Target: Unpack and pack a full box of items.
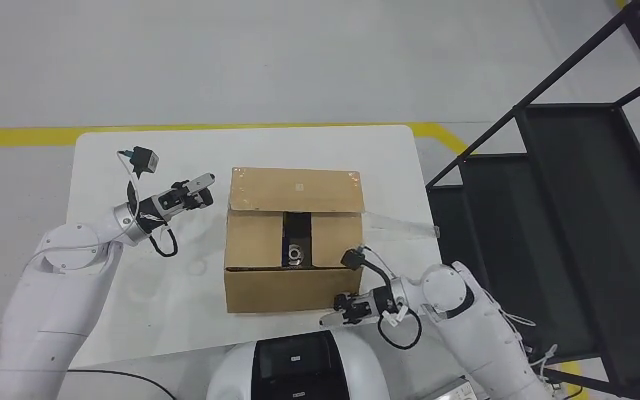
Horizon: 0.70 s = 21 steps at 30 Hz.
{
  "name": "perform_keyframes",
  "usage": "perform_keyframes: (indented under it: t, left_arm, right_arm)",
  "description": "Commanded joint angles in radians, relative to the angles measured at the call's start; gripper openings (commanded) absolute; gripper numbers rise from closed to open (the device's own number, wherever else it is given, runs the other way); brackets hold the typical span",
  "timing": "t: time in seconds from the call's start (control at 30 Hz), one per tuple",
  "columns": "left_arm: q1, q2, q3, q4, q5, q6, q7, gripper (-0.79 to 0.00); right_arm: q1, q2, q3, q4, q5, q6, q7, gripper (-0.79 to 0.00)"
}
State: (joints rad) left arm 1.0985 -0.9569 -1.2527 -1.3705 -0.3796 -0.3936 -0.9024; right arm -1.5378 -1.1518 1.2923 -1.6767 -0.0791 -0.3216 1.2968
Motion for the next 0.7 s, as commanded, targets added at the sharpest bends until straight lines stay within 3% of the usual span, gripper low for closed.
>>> perform_keyframes:
  t: [0.0, 0.13, 0.37, 0.67]
  left_arm:
    - [0.012, -0.001, 0.0, -0.023, -0.01, 0.007, 0.004, 0.0]
    - [0.02, -0.002, -0.002, -0.04, -0.066, 0.014, -0.045, 0.0]
    - [-0.016, -0.016, 0.047, 0.006, -0.077, 0.034, -0.068, 0.0]
    - [-0.083, -0.043, 0.122, 0.087, -0.093, 0.027, -0.093, 0.0]
  right_arm:
    - [0.0, 0.004, 0.019, -0.006, 0.115, 0.01, 0.035, 0.0]
    - [-0.006, 0.017, 0.088, -0.037, 0.325, 0.038, 0.111, 0.0]
    - [-0.013, 0.035, 0.225, -0.051, 0.637, 0.074, 0.162, 0.0]
    - [-0.012, 0.048, 0.296, 0.003, 0.728, 0.074, 0.163, 0.0]
